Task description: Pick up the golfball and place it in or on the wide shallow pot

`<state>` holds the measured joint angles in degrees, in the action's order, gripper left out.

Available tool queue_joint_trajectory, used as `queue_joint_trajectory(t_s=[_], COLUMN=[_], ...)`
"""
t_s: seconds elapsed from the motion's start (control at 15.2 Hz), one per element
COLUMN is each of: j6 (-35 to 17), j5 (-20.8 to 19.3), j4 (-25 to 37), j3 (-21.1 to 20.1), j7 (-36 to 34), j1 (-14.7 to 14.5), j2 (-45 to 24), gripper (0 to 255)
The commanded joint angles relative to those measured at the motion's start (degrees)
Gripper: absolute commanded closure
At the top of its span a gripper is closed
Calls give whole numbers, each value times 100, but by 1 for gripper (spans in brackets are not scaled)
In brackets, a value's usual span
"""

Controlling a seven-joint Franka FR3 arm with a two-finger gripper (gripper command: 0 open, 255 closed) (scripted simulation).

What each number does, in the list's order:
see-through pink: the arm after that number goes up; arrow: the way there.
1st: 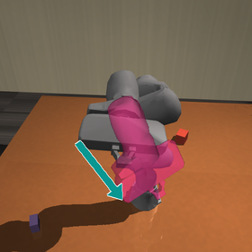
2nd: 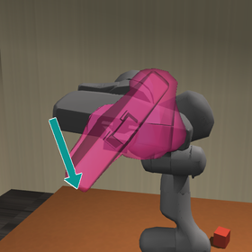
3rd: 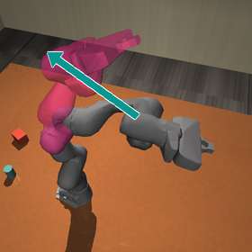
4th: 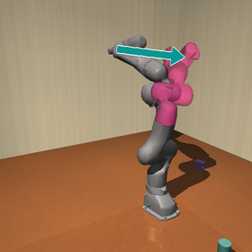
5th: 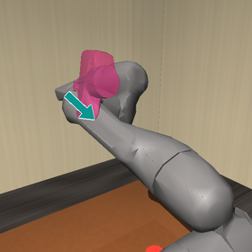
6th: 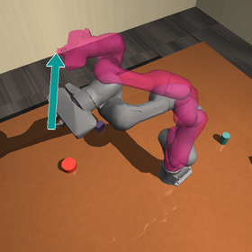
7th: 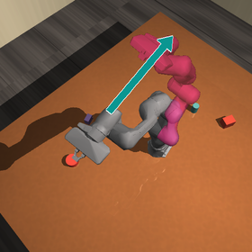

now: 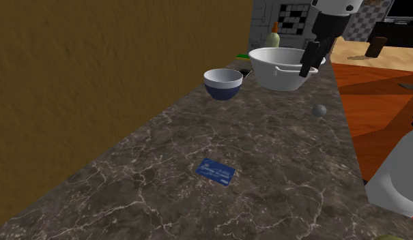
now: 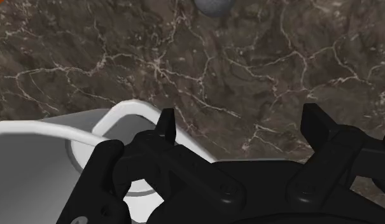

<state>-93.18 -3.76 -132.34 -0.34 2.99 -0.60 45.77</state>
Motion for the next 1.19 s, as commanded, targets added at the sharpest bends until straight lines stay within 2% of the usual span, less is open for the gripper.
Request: queue_joint_trajectory(t_s=[0.0, 0.59, 1.12], j6=[0, -507, -1082], j5=[0, 93, 62], j4=[0, -2226, -2817], j3=[0, 498, 530], j7=[0, -101, -103], j1=[0, 322, 339], j2=[0, 2001, 2016], gripper=[0, 0, 0])
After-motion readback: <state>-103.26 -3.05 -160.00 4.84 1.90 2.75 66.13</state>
